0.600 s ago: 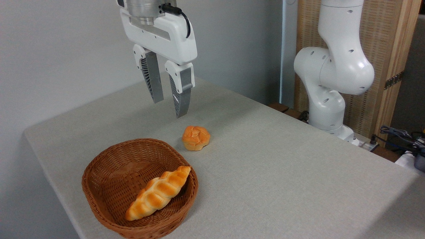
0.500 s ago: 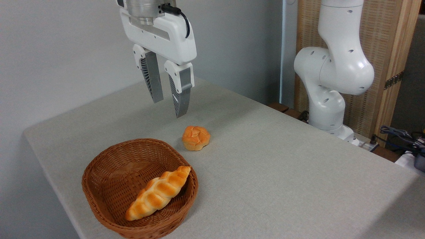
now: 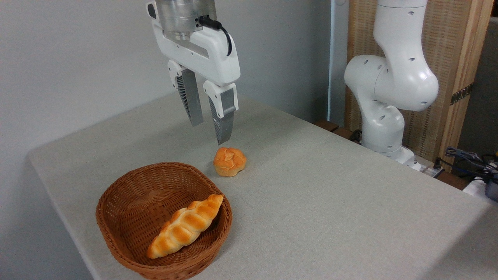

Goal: Put bread into the basket
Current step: 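Move the open gripper over the round orange bun and lower it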

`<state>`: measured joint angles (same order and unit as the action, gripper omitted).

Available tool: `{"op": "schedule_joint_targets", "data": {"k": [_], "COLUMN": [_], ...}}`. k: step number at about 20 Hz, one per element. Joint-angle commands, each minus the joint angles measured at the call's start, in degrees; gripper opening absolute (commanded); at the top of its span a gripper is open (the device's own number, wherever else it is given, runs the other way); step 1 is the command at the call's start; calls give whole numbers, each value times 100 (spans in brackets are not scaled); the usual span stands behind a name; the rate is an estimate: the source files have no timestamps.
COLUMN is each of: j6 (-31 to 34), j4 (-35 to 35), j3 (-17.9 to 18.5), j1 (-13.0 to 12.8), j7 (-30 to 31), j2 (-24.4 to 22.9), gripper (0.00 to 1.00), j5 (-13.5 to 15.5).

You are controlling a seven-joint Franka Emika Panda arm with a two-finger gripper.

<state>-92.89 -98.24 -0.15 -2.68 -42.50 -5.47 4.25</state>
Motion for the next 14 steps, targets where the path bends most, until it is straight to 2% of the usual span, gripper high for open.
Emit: {"op": "schedule_joint_targets", "data": {"k": [1, 4, 9, 14], "j6": [87, -79, -747, -1914], "j4": [-274, -625, -1837, -3216], "j3": [76, 76, 94, 103], "j1": [-49, -84, -453, -1173], "j7": [-100, -100, -100, -100], "j2": [-270, -498, -1201, -1693], "gripper": [100, 100, 100, 100], "j5": [58, 58, 58, 67]}}
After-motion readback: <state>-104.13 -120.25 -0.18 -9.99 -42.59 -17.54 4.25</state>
